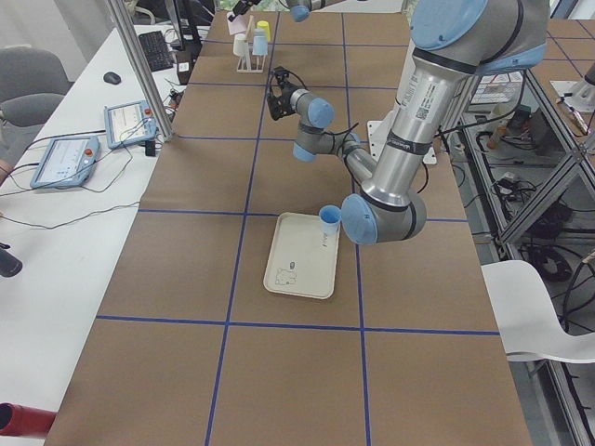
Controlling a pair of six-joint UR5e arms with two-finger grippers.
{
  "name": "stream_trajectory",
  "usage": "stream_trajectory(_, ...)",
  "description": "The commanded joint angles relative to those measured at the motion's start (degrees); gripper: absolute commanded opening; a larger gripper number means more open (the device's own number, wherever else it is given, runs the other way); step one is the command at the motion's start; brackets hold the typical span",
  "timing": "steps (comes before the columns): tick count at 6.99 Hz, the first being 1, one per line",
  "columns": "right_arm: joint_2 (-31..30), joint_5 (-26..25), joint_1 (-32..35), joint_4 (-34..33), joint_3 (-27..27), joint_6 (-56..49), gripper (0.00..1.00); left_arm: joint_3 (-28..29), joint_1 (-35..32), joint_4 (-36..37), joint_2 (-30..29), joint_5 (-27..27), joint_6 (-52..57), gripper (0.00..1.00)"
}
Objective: Transfer IKEA cup to right arm and place on rack
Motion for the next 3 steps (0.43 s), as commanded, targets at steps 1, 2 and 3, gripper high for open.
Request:
stream_trajectory(1,4.1,-10.5,1.6,0.3,-9.6,-8.7,0.18,0.8,-0.3,0.6,0.1,0.0,0.7,1.0)
stream_trajectory(2,3.7,-14.3,1.6,0.4,-10.4,-11.8,0.18,0.9,-0.2,0.7,0.1,0.0,0.7,1.0)
stream_trajectory(3,1.6,-15.1,1.6,0.9,-10.2,-12.0,0.2,1.3,-0.1,0.7,0.1,0.0,0.7,1.0)
